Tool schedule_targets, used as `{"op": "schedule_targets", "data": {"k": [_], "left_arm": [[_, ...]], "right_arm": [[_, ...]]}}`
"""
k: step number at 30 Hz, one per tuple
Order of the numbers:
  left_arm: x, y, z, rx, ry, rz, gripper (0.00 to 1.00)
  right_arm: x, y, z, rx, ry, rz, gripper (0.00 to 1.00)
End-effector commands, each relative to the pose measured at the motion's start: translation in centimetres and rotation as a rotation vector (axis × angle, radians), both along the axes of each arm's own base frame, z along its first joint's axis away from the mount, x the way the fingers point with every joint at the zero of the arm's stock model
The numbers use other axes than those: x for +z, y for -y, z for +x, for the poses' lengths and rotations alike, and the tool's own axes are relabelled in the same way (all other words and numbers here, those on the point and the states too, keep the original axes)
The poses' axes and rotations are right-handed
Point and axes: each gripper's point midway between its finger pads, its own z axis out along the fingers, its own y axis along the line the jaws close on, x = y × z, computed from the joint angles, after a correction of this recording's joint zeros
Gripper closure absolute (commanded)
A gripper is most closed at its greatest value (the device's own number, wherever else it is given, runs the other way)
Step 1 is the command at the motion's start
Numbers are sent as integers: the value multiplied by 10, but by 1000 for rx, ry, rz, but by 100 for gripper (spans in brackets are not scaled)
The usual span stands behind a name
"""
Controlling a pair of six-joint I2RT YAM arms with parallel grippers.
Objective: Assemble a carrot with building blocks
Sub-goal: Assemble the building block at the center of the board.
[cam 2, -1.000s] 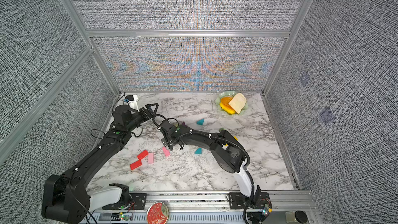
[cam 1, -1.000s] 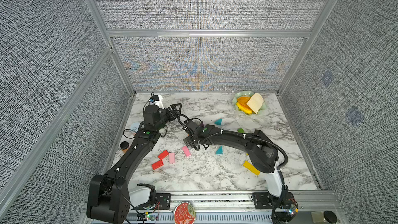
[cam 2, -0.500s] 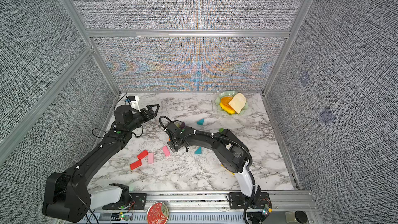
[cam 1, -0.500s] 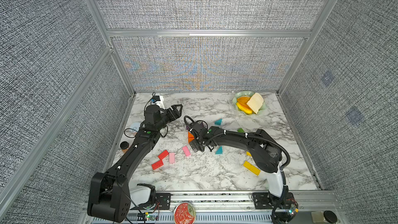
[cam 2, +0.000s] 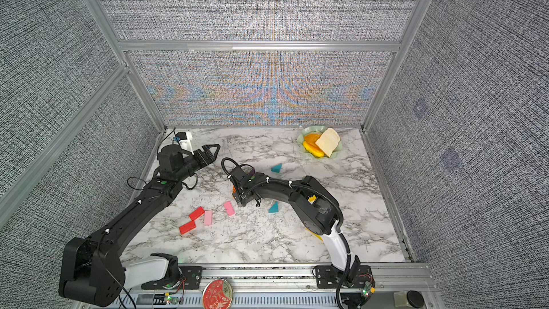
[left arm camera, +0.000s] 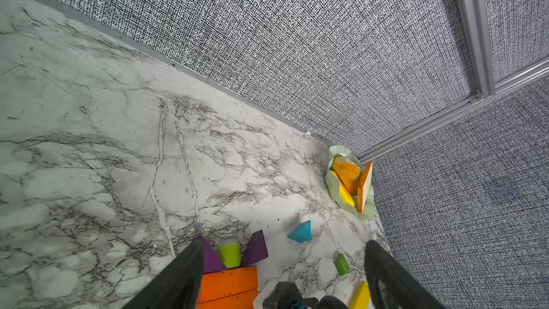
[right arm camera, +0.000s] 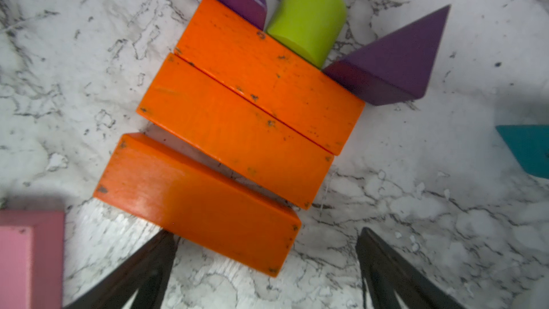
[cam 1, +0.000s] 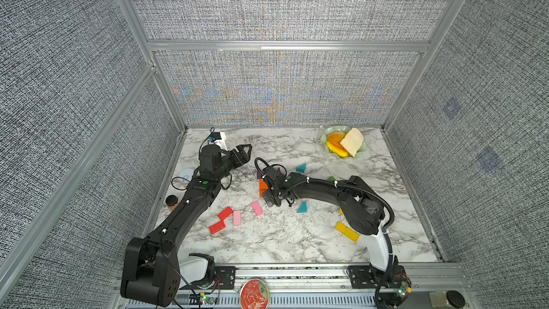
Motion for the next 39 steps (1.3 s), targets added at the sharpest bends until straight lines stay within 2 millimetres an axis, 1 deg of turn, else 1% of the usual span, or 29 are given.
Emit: {"op": "schedule_targets", "data": {"k": [1, 12, 15, 18, 21, 29, 34, 39], "left_arm": [[4, 2, 1, -11, 13, -2, 14], [3, 2, 1, -12, 12, -2, 14], [3, 2, 1, -13, 12, -3, 14], [4, 2, 0, -15, 13, -4, 14], [3, 3, 1, -18, 11, -7, 14], [3, 3, 1, -15, 11, -5, 14], [3, 3, 1, -17, 9, -6, 14], [4, 3, 1, -18, 11, -7, 14]], "right_arm": [[2, 0, 4, -21, 18, 5, 3], [4, -4, 5, -7, 13, 14, 3], [6, -4, 1, 8, 4, 21, 3], [11, -8, -6, 22, -18, 62, 3], [13, -10, -10, 11, -44, 96, 3], [3, -18, -16, -15, -111, 164, 6], [3, -27, -21, -8, -142, 210, 8], [0, -29, -22, -7, -151, 215, 8]]}}
